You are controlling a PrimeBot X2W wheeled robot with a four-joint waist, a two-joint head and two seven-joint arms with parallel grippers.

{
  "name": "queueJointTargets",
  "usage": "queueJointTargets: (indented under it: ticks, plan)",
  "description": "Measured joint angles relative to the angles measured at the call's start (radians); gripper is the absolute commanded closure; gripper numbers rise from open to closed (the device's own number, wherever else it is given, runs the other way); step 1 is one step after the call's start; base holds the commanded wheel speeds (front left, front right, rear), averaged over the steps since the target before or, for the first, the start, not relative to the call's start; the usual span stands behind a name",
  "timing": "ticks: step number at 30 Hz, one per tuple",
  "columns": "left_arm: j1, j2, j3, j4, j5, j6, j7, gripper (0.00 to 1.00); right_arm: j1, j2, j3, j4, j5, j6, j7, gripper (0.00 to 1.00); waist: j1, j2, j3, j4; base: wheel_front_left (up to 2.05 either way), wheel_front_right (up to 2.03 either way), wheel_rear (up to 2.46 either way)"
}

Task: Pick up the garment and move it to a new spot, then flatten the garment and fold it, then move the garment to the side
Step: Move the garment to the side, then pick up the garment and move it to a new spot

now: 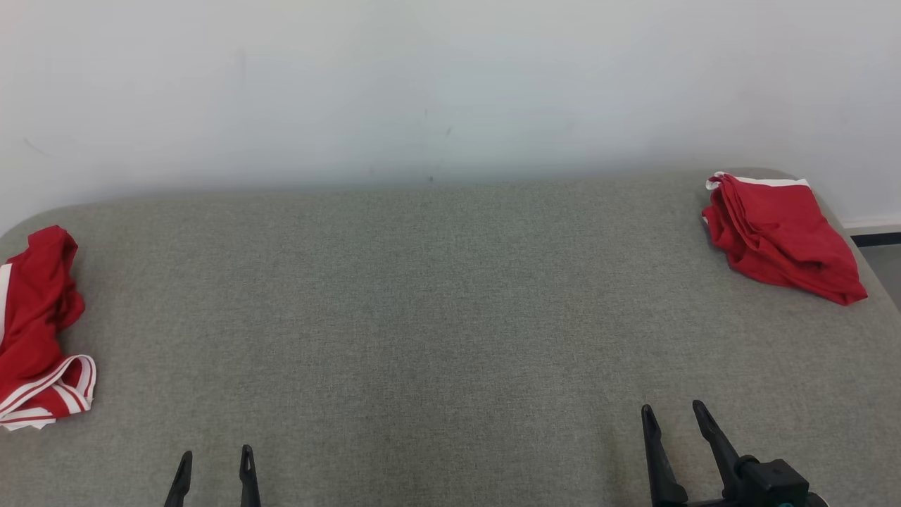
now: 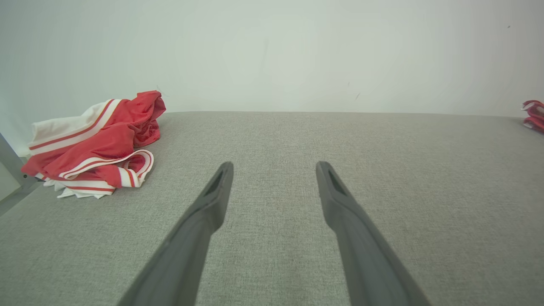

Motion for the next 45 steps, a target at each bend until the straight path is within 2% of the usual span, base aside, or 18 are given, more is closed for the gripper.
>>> queueJointTargets:
  ticks: [45]
  plan:
    - [0.001,0.0,0.007,0.007,-0.001,-0.001,0.0,0.0,0.005,0.0,0.003,0.0,0.003,0.0,0.0,0.0,0.0,0.0,0.001,0.019,0.0,0.0,0.0]
